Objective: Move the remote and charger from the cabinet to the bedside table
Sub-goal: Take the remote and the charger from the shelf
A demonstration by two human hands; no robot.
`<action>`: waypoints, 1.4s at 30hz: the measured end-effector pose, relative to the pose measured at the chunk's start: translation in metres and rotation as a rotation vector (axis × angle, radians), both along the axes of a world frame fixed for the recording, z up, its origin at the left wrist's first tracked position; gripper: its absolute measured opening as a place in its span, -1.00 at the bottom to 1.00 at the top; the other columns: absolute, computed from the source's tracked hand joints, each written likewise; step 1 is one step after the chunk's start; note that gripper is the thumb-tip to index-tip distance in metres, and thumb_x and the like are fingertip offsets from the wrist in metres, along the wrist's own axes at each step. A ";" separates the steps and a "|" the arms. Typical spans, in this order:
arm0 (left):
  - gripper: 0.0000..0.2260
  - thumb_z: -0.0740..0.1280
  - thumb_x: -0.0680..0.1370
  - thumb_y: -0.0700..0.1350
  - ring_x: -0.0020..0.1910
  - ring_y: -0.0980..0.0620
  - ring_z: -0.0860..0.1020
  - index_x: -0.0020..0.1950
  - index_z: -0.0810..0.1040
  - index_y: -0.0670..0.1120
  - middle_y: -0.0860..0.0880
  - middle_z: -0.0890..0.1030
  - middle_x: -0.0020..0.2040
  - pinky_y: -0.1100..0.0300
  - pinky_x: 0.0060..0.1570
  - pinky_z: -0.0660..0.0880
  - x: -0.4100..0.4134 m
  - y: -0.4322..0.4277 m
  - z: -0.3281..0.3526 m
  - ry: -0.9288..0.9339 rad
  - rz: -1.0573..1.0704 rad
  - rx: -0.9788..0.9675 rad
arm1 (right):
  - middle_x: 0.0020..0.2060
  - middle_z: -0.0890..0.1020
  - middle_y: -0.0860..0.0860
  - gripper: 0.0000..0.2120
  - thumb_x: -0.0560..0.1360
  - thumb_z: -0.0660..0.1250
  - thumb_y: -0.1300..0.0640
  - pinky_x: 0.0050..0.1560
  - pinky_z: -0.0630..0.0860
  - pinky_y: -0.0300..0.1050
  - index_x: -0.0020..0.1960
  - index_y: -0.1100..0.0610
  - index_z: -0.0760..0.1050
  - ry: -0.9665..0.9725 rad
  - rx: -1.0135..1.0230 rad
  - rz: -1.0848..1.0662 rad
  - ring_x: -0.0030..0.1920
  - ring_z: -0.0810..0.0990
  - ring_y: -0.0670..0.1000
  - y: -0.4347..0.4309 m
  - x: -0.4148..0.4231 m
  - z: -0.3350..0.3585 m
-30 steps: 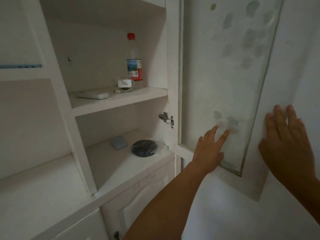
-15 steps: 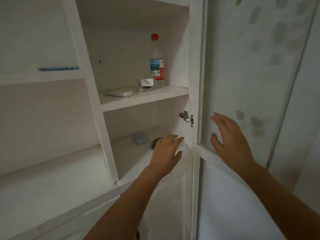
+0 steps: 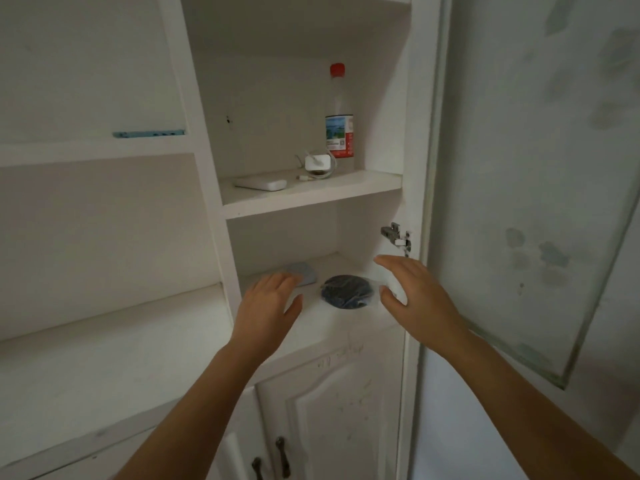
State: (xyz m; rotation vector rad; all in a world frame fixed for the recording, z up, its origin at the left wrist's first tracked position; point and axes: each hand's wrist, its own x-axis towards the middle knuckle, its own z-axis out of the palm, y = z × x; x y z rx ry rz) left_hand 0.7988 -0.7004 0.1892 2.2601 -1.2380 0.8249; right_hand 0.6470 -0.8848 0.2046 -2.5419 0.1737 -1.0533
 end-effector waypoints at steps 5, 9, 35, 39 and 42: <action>-0.72 0.24 0.45 -0.11 -0.02 -0.17 0.58 0.13 0.53 -0.14 -0.14 0.62 0.05 0.05 -0.07 0.50 0.014 -0.018 0.013 -0.025 -0.048 -0.045 | 0.26 0.48 0.05 -0.62 0.51 0.25 0.19 0.24 0.13 -0.36 0.32 0.14 0.35 -0.052 -0.012 0.017 0.28 0.36 -0.01 -0.019 0.018 0.018; -0.70 0.22 0.48 -0.06 0.03 -0.18 0.57 0.16 0.51 -0.13 -0.15 0.60 0.09 0.01 -0.02 0.50 0.028 -0.035 0.020 -0.007 -0.068 -0.088 | 0.23 0.48 0.03 -0.61 0.49 0.20 0.07 0.24 0.27 -0.19 0.30 0.11 0.37 -0.076 0.002 0.032 0.22 0.36 -0.07 -0.028 0.030 0.032; -0.64 0.31 0.48 -0.18 0.21 -0.17 0.42 0.27 0.42 -0.13 -0.18 0.49 0.23 -0.02 0.22 0.34 0.084 -0.111 0.168 0.014 0.004 -0.177 | 0.29 0.47 0.05 -0.66 0.54 0.17 0.14 0.18 0.29 -0.20 0.32 0.10 0.34 -0.161 0.040 0.109 0.27 0.41 0.00 -0.088 0.116 0.130; -0.62 0.29 0.49 -0.15 0.24 -0.16 0.39 0.31 0.39 -0.09 -0.16 0.45 0.28 -0.02 0.20 0.34 0.106 -0.111 0.172 0.049 0.132 -0.121 | 0.25 0.49 0.08 -0.65 0.51 0.22 0.18 0.10 0.34 -0.16 0.29 0.10 0.36 -0.063 0.071 0.173 0.21 0.46 0.06 -0.097 0.149 0.150; -0.61 0.27 0.51 -0.13 0.25 -0.16 0.38 0.33 0.36 -0.08 -0.16 0.43 0.31 -0.01 0.20 0.34 0.117 -0.101 0.174 0.069 0.210 -0.131 | 0.26 0.48 0.13 -0.59 0.48 0.28 0.15 0.13 0.36 -0.11 0.31 0.16 0.33 0.054 0.058 0.207 0.22 0.45 0.11 -0.100 0.181 0.161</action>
